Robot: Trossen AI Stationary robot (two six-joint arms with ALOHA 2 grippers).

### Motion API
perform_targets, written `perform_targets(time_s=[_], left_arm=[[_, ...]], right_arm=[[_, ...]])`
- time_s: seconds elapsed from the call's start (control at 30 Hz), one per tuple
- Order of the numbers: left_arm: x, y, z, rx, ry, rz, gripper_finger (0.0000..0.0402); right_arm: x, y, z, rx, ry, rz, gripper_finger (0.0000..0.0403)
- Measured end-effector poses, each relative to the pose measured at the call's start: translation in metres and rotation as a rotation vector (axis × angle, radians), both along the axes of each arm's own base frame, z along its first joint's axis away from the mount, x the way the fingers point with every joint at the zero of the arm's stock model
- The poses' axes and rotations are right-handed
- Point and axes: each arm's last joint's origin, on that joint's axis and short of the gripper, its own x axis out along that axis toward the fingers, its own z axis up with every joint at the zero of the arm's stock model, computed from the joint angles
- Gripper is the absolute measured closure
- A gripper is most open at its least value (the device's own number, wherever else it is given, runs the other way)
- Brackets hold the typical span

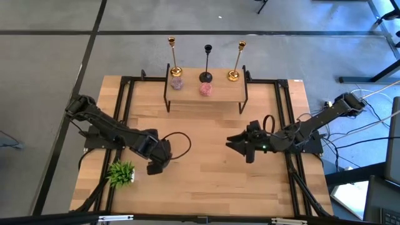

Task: Pick & Place candle stick holders
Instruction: Put the blue scented candle on the shelf

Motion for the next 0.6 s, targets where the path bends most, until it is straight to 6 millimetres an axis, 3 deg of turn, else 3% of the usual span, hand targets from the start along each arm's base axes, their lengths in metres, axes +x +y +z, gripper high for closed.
perform_targets(time_s=[0.23, 0.6], left_arm=[[0.0023, -0.0009, 0.0003, -0.025, -0.039, 0.158, 0.0102], [0.0023, -0.0055, -0.0011, -0.013, -0.084, 0.214, 0.0102]], right_arm=[[-0.0044, 0.009, -0.002, -0.029, 0.024, 0.092, 0.0201], [-0.006, 0.0104, -0.005, -0.062, 0.054, 0.111, 0.0201]])
